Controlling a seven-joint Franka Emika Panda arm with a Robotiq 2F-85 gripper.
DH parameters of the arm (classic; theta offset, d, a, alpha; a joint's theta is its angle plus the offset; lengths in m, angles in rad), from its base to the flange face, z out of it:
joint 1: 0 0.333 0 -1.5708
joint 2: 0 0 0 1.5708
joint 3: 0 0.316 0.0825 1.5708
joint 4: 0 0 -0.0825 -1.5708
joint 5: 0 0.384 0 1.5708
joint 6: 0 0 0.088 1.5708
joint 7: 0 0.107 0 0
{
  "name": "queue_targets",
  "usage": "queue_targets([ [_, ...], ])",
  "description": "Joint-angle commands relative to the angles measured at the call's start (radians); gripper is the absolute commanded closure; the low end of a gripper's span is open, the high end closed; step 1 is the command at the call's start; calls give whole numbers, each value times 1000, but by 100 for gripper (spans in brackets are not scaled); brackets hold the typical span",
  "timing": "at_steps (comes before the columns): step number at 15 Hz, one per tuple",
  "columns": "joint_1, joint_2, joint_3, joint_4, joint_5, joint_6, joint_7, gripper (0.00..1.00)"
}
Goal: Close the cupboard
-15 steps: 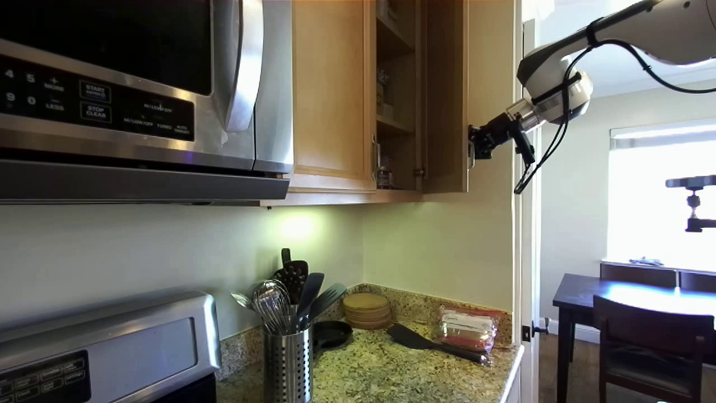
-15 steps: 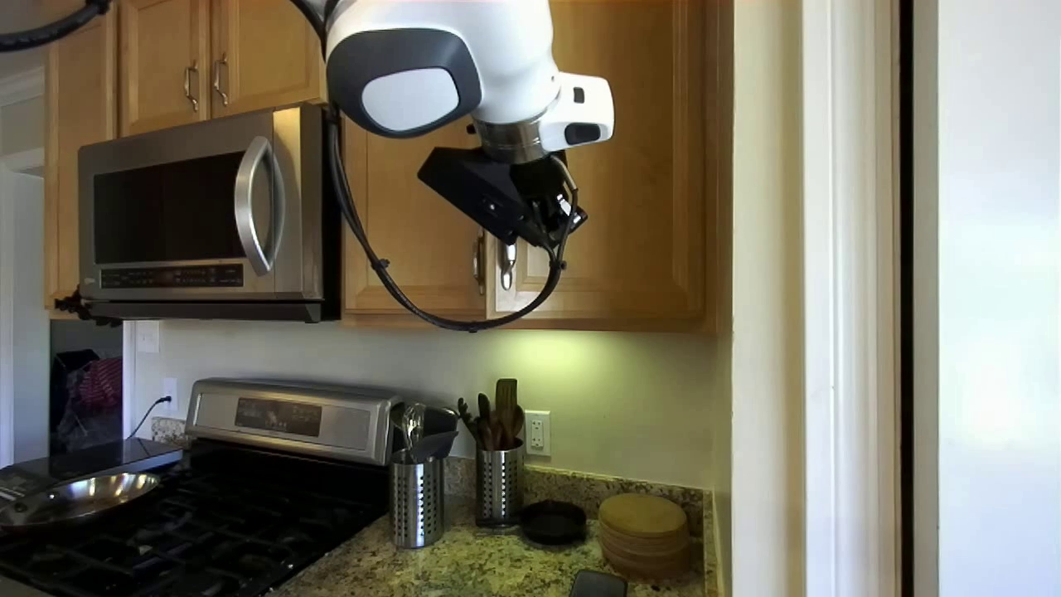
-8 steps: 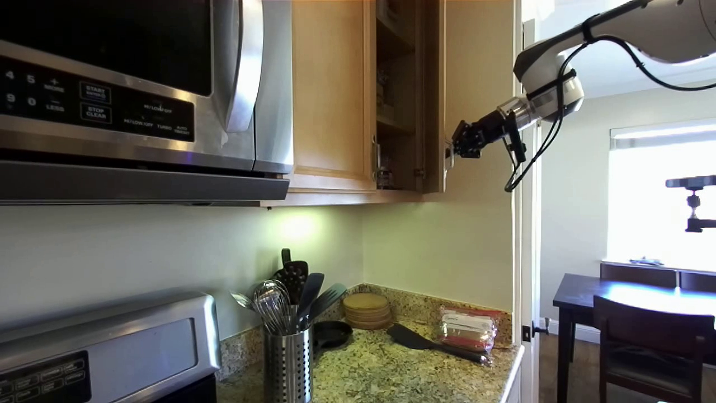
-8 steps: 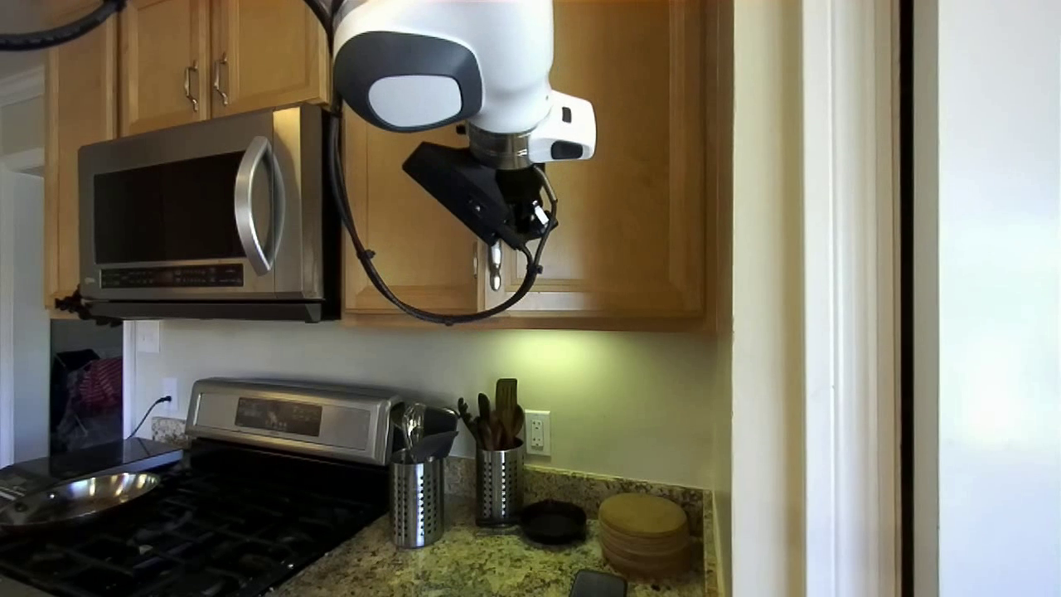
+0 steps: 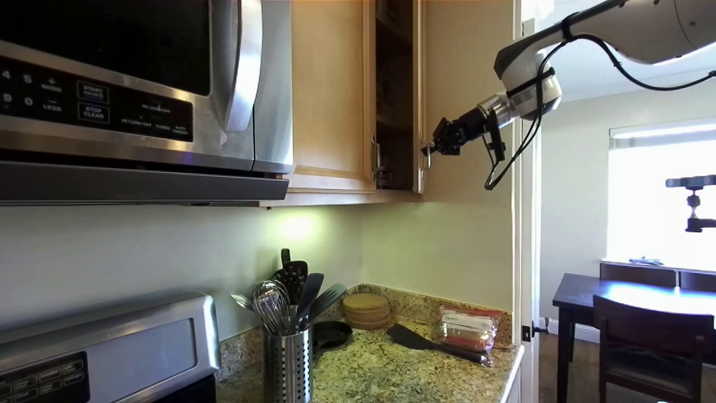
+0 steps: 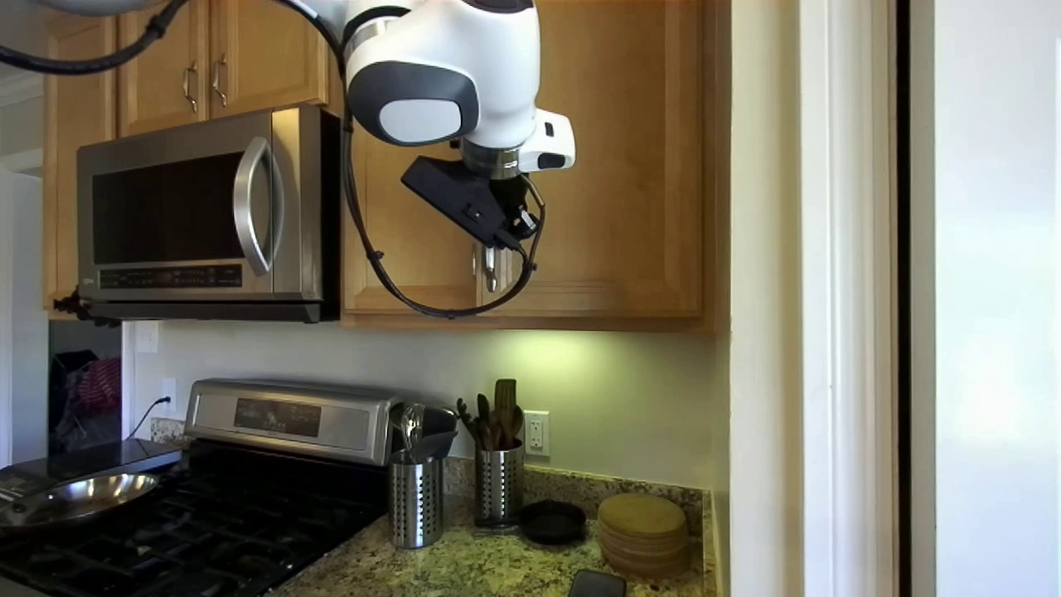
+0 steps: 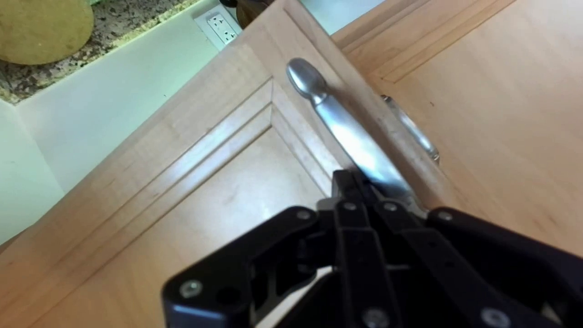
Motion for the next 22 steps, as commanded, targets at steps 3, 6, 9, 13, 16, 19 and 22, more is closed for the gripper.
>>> queue_targets([
  [3, -13, 5, 25, -30, -13, 12, -63, 96],
  [6, -36, 9, 20, -68, -66, 41, -87, 96],
  [9, -52, 15, 14, -115, -120, 83, -117, 96],
  [13, -50, 12, 14, -155, -120, 138, -122, 96],
  [16, -42, 15, 18, -159, -97, 167, -116, 96],
  [19, -29, 20, 23, -148, -41, 195, -121, 96],
  [22, -13, 29, 40, -132, 32, 228, -135, 96],
])
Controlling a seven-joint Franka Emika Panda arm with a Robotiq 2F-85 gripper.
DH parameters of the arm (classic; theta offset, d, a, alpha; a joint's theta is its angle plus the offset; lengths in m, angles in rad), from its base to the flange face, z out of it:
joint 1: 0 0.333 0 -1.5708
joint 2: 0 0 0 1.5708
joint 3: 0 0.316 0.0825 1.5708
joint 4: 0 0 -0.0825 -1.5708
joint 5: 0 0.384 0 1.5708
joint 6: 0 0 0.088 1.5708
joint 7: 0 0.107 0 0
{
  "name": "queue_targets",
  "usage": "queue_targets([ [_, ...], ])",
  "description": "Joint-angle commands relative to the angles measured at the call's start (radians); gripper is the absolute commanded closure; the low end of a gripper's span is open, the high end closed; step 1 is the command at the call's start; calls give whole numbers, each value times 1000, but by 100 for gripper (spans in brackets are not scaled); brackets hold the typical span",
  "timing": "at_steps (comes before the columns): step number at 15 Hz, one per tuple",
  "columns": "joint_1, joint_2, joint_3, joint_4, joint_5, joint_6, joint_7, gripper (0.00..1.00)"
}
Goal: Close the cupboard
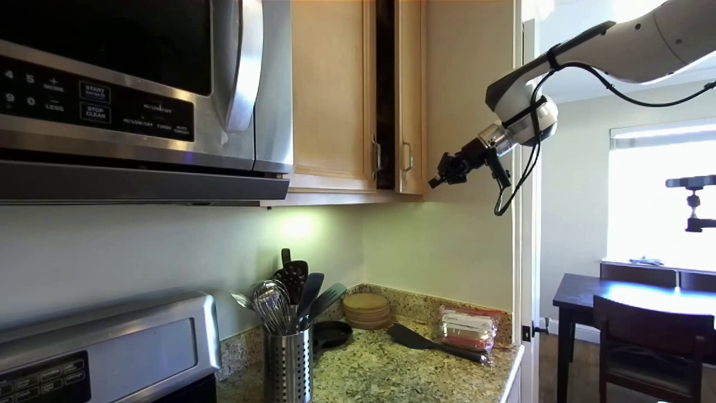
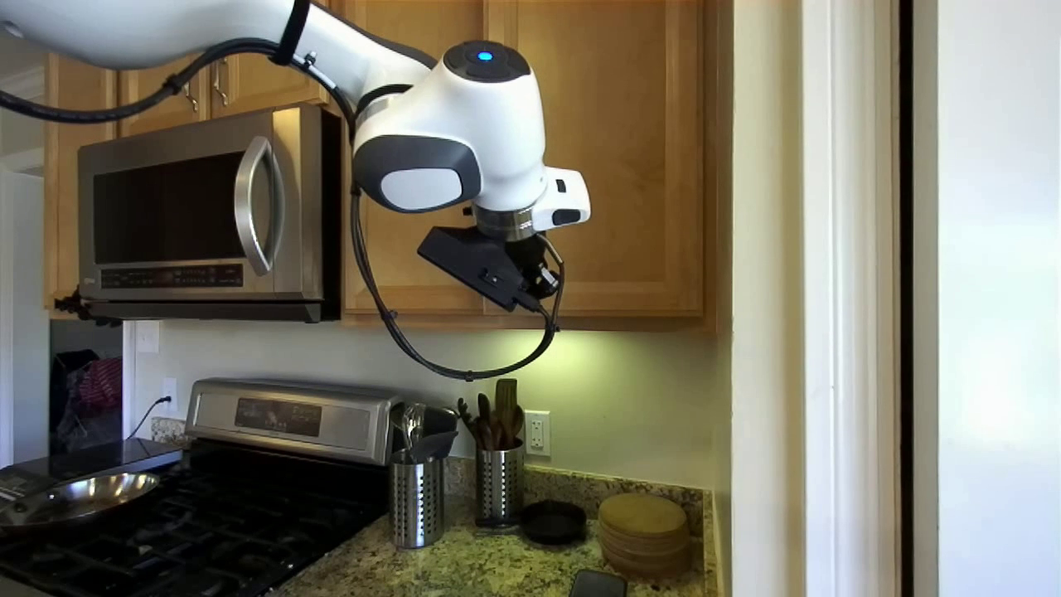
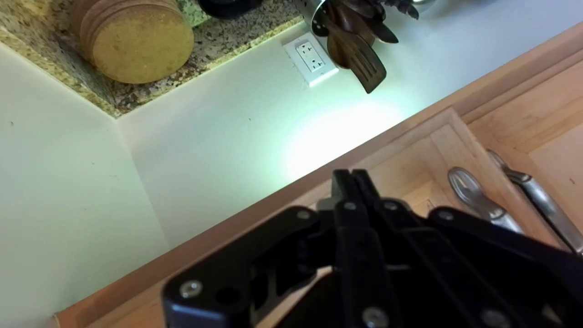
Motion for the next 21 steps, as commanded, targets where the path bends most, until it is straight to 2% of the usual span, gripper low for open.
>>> queue_targets([
  [1, 27, 3, 20, 9, 90, 66, -41, 96],
  [7, 67, 47, 73, 56, 219, 139, -152, 96],
  [14, 88, 154, 119, 146, 338, 198, -276, 96],
  [18, 75, 176, 126, 156, 334, 217, -292, 95],
  [19, 71, 168, 127, 137, 283, 233, -264, 90],
  [20, 62, 145, 124, 95, 200, 229, -224, 70],
  [21, 57, 132, 122, 70, 142, 238, -208, 67],
])
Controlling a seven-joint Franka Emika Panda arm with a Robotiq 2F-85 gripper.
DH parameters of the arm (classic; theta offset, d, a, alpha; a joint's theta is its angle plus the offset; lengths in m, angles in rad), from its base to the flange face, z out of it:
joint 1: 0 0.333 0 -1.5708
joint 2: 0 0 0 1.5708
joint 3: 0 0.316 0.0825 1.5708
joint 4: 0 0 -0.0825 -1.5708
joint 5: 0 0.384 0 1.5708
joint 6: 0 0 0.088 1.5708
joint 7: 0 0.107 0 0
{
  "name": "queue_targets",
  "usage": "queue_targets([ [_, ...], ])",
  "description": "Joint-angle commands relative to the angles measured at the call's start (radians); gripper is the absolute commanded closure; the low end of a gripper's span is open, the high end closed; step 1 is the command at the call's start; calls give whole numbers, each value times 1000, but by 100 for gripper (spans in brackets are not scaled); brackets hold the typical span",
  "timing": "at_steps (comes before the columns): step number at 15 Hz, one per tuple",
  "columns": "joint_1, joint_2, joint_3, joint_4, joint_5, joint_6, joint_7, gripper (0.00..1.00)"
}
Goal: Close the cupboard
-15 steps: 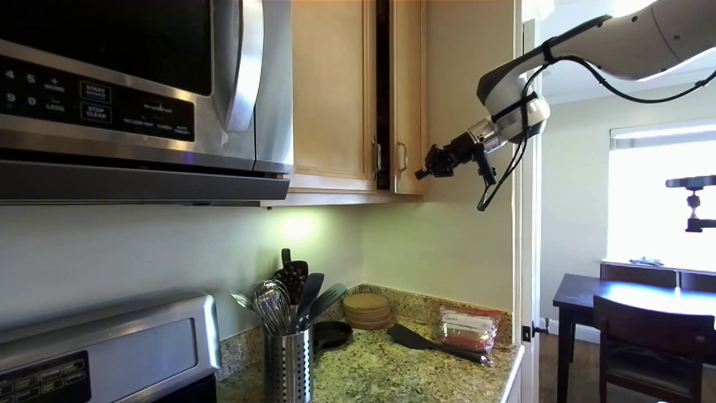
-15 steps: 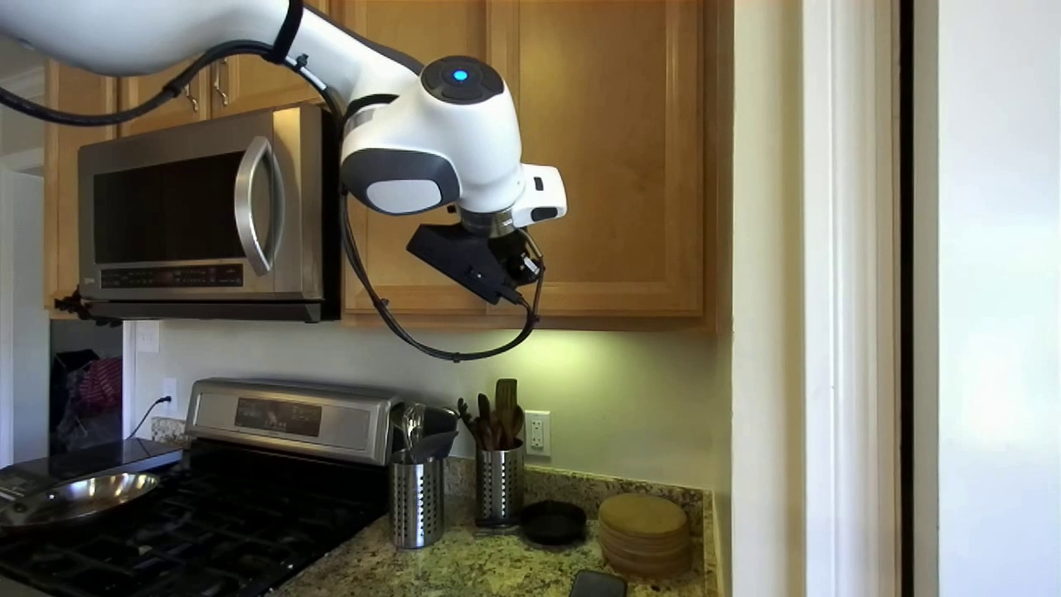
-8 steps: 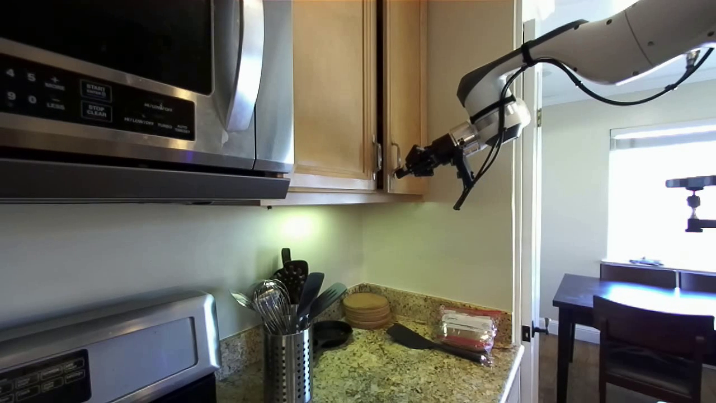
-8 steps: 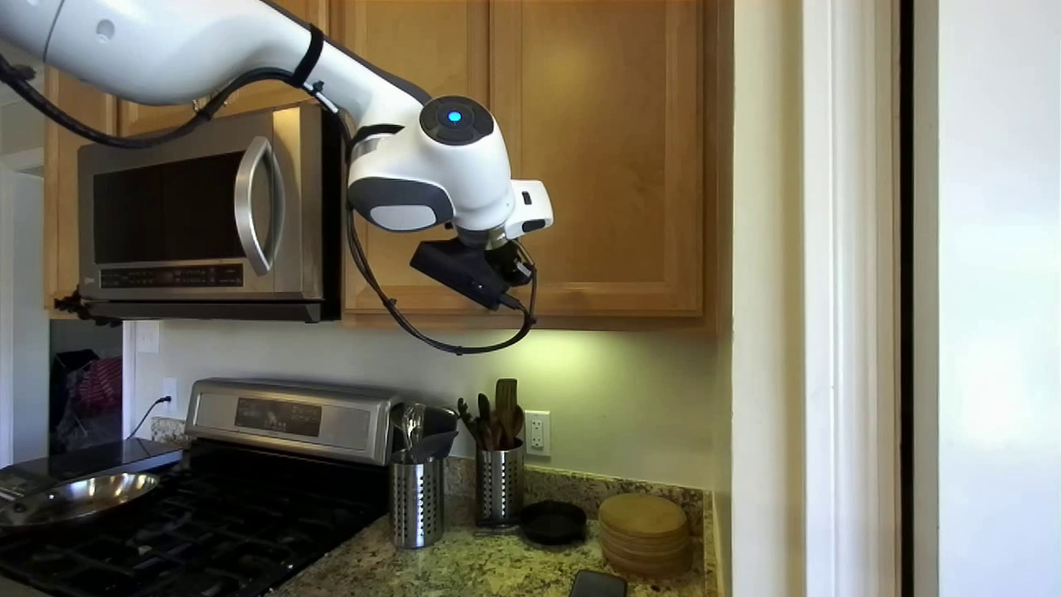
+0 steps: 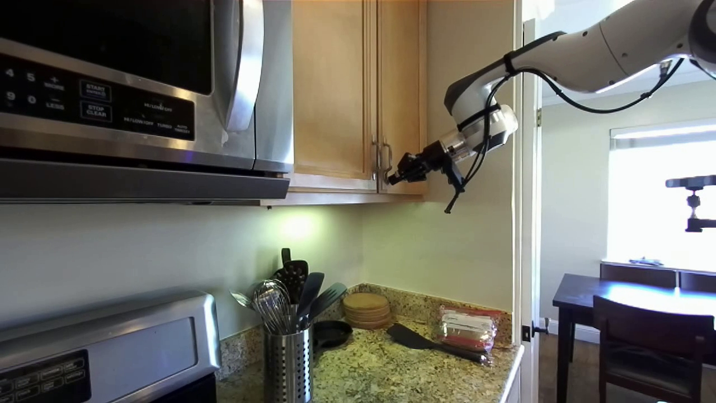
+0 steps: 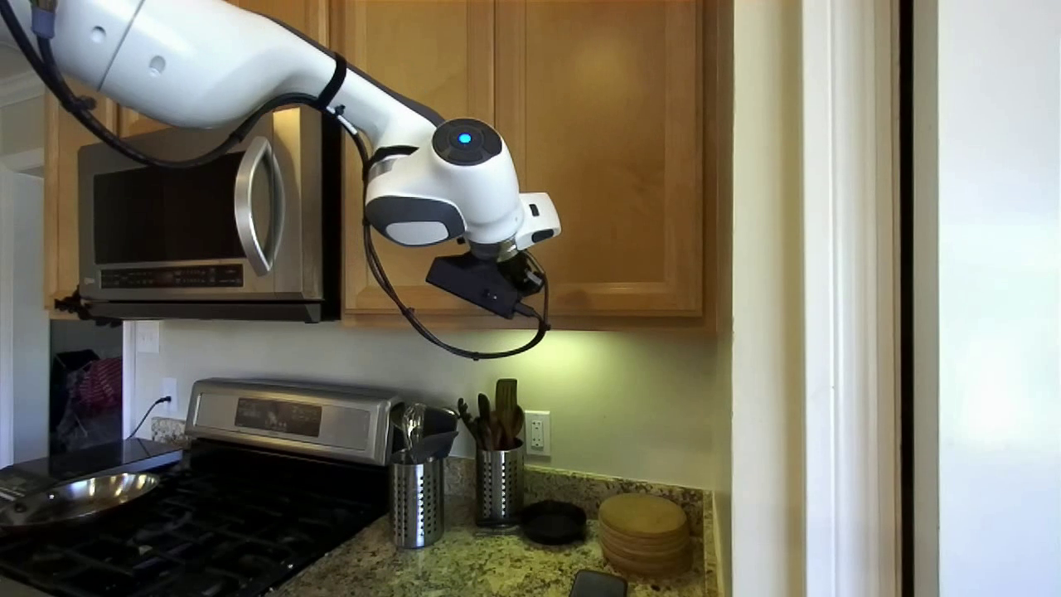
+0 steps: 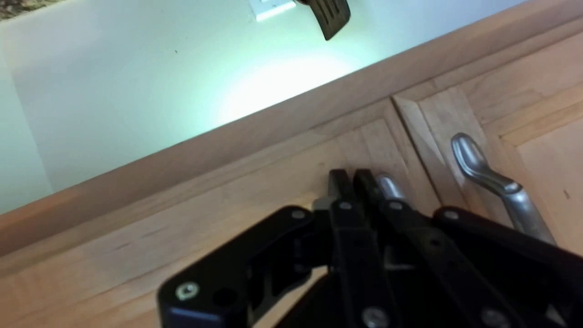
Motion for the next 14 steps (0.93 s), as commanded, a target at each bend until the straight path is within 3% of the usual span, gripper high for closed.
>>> queue_targets([
  [1, -23, -71, -8, -119, -211, 25, 83, 62],
  [2, -33, -85, -13, -146, -287, 11, 120, 59],
  [6, -88, -195, -27, -283, -623, -95, 288, 28],
  [10, -100, -278, -49, -341, -870, -207, 410, 3],
  [11, -100, -296, -52, -354, -918, -220, 437, 1],
  [12, -59, -227, -80, -298, -858, -183, 393, 14],
  [14, -58, -259, -83, -322, -902, -197, 418, 1],
])
